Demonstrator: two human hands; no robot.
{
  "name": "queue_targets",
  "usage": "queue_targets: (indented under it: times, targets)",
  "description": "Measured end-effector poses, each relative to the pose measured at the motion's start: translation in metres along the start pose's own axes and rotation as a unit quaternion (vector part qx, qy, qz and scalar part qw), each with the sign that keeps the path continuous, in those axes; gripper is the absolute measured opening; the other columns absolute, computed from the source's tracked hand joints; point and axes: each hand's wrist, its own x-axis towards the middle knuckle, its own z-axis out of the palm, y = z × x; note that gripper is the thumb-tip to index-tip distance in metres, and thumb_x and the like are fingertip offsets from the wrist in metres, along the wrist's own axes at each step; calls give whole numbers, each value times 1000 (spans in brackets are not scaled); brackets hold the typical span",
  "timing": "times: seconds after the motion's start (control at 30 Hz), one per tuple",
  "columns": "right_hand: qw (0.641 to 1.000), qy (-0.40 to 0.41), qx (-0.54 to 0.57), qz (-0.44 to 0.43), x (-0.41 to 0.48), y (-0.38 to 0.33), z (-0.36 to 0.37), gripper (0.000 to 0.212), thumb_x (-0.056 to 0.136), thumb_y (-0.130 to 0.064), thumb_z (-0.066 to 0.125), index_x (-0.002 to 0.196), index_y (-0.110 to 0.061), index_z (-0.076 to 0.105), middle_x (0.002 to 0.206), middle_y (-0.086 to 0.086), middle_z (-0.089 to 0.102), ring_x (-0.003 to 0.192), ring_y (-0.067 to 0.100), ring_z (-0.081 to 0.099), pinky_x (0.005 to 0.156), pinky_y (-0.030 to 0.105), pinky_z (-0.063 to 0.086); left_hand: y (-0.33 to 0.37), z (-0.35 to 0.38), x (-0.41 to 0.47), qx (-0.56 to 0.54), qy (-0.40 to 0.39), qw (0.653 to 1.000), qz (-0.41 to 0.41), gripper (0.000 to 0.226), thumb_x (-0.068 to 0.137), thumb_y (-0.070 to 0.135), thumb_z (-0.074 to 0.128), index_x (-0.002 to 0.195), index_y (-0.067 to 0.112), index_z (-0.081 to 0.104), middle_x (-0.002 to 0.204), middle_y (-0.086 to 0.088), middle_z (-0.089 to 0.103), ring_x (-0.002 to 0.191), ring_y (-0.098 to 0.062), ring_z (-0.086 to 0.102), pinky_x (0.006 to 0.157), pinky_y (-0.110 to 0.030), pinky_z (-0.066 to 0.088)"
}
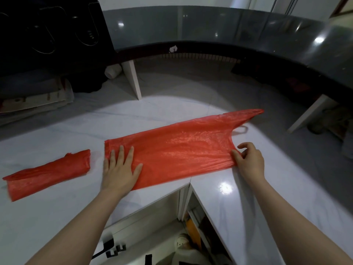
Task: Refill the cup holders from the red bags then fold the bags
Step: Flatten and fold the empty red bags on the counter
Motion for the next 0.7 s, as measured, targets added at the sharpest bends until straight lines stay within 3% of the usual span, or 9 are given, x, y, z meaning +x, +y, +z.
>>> queue_targets:
  times: [0.17, 0.3, 0.47, 0.53, 0.6, 0.7]
  targets:
    - [999, 30, 31, 22, -3, -1, 1, 18, 87, -30, 67, 96, -25, 53, 72, 2, 55, 82, 21, 52, 67, 33, 40, 0, 2, 2, 12, -7, 1000, -7, 74, 86, 70, 1, 149, 35, -10, 160, -4, -7, 146, -28, -7, 117, -45, -7]
    - [995, 57, 65, 40, -7, -3, -5, 16, 88, -23, 65, 98, -21, 52, 68, -2, 55, 71, 18, 55, 59, 29, 38, 0, 2, 2, 4, -5, 1000, -5, 75, 85, 71, 0, 150, 35, -9, 160, -4, -7, 146, -28, -7, 117, -45, -7]
    - [984, 117, 103, 90, -8, -8, -7, 11, 90, -22, 60, 98, -20, 53, 71, -2, 55, 73, 19, 57, 61, 25, 38, 0, 1, 1, 1, -6, 1000, -1, 73, 87, 69, 4, 150, 34, -7, 160, -5, -7, 146, -28, -7, 118, -45, -6]
    - [981, 141, 92, 99, -7, -11, -9, 11, 93, -20, 56, 103, -16, 55, 85, 2, 59, 83, 23, 58, 71, 28, 40, 0, 1, 1, 1, -2, 1000, 2, 73, 87, 69, 5, 151, 34, -6, 160, -5, -6, 146, -29, -6, 118, -45, -6]
    - [985, 151, 59, 61, -14, -15, -9, 18, 93, -16, 54, 110, -10, 57, 105, 8, 59, 99, 25, 56, 83, 31, 41, 0, 1, 2, 6, -2, 1000, 1, 74, 87, 69, 3, 151, 33, -7, 160, -5, -6, 146, -29, -6, 118, -46, -6]
    - [987, 110, -52, -105, -34, -28, 4, 30, 89, -8, 59, 119, -3, 59, 124, 18, 57, 120, 35, 48, 103, 41, 35, 1, 2, 2, 8, 0, 1000, -1, 75, 85, 70, 0, 150, 33, -8, 160, -5, -6, 146, -29, -6, 118, -46, -6]
